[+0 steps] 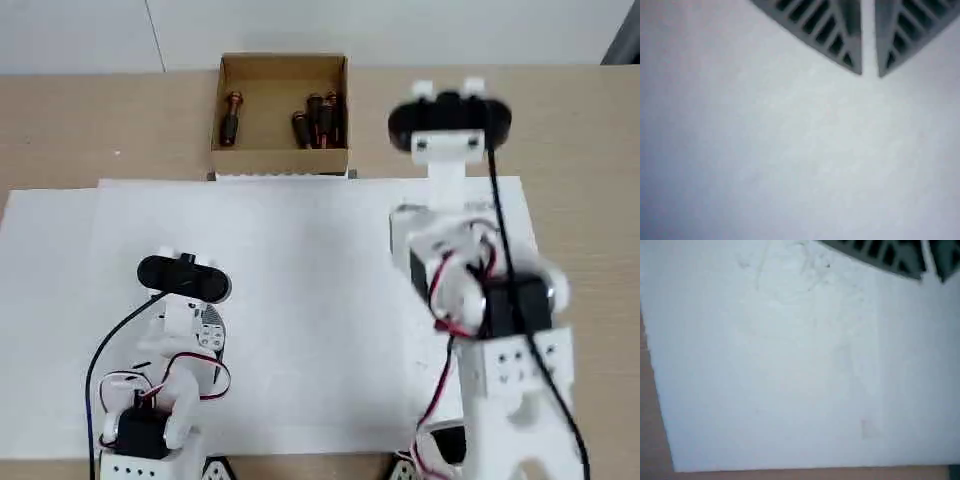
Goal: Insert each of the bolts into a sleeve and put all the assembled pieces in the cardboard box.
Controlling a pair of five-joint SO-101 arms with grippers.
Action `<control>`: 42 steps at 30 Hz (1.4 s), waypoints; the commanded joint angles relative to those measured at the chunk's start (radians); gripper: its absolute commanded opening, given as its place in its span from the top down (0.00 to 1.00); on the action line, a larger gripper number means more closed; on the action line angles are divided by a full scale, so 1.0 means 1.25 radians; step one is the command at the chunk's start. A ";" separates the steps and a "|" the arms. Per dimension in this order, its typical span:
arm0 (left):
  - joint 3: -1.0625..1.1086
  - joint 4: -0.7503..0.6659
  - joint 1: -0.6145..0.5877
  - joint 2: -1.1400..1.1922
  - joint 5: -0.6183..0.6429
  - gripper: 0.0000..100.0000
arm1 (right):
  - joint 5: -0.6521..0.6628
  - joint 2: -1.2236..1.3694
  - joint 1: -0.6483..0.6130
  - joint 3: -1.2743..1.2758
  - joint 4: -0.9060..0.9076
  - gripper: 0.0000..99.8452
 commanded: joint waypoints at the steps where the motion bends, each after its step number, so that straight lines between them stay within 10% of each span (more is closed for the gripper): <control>1: -0.003 0.001 -0.002 -0.006 -0.005 0.99 | 0.000 -0.138 0.003 0.191 -0.104 1.00; 21: -0.003 0.001 -0.002 -0.006 -0.005 0.99 | 0.134 -0.830 0.052 0.933 -0.317 1.00; 42: -0.003 0.001 -0.002 -0.006 -0.005 0.99 | 0.103 -0.828 0.080 1.037 -0.295 1.00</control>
